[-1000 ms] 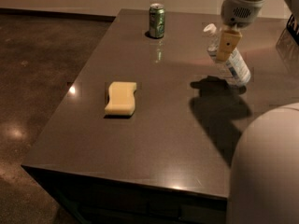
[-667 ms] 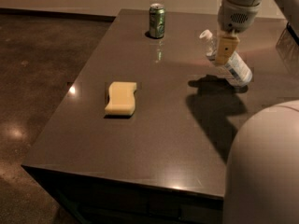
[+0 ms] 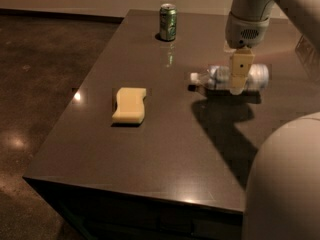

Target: Knock blue plastic bottle over

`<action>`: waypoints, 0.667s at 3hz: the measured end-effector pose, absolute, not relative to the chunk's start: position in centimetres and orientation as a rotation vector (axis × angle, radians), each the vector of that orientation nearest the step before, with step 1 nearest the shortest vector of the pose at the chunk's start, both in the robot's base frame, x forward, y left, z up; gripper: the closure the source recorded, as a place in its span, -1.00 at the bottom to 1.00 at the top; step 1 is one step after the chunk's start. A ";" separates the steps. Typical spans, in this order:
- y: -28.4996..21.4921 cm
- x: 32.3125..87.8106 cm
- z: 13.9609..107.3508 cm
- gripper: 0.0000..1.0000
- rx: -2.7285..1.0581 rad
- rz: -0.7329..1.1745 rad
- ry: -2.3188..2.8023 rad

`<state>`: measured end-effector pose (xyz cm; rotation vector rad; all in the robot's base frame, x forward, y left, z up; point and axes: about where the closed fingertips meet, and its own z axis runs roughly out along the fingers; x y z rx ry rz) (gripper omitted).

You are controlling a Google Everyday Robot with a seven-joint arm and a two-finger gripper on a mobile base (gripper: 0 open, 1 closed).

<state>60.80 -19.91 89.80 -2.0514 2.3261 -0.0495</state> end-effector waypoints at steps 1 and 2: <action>-19.2 59.8 88.2 -1.00 -2.128 0.013 2.302; -19.0 60.8 88.0 -1.00 -2.106 -0.015 2.277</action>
Offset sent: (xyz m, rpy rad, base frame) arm -0.0092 0.0061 -0.0150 0.0063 0.0470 0.0435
